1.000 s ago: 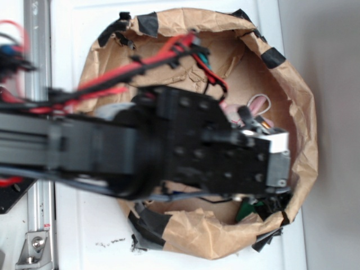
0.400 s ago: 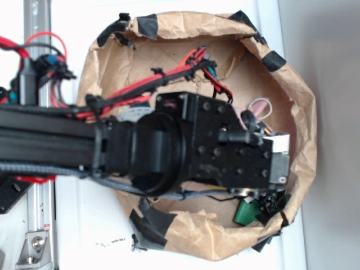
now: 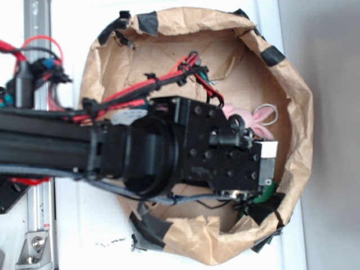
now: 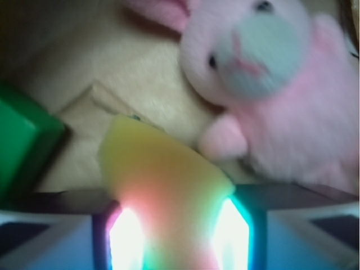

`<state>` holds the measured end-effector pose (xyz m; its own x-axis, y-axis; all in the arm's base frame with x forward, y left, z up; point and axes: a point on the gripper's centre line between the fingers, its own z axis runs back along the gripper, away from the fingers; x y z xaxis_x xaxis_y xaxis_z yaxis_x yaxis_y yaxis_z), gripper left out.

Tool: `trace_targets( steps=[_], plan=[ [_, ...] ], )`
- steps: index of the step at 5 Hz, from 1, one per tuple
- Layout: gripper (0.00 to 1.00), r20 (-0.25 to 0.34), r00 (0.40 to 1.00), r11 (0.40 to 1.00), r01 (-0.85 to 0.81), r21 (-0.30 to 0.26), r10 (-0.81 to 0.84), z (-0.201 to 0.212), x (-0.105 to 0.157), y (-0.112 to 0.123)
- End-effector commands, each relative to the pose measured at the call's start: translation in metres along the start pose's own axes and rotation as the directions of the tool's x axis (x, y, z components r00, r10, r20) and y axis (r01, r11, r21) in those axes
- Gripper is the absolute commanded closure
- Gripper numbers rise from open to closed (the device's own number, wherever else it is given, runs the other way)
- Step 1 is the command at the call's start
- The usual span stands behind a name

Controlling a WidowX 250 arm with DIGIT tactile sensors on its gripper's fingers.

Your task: Grab the green sponge.

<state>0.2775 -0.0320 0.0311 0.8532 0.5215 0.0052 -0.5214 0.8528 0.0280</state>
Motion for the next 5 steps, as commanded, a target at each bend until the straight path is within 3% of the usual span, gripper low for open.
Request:
trace_targets(
  steps=[1,2,3,5],
  plan=[
    [1.00,0.172,0.940,0.938,0.318,-0.136,-0.294,0.113,0.014,0.015],
    [1.00,0.183,0.892,0.897,0.433,-0.092,-0.413,0.162,0.024,0.029],
    [1.00,0.200,0.858,0.871,0.489,-0.042,-0.473,0.178,0.026,0.041],
    [1.00,0.170,0.870,0.884,0.467,0.014,-0.463,0.180,0.025,0.058]
  ],
)
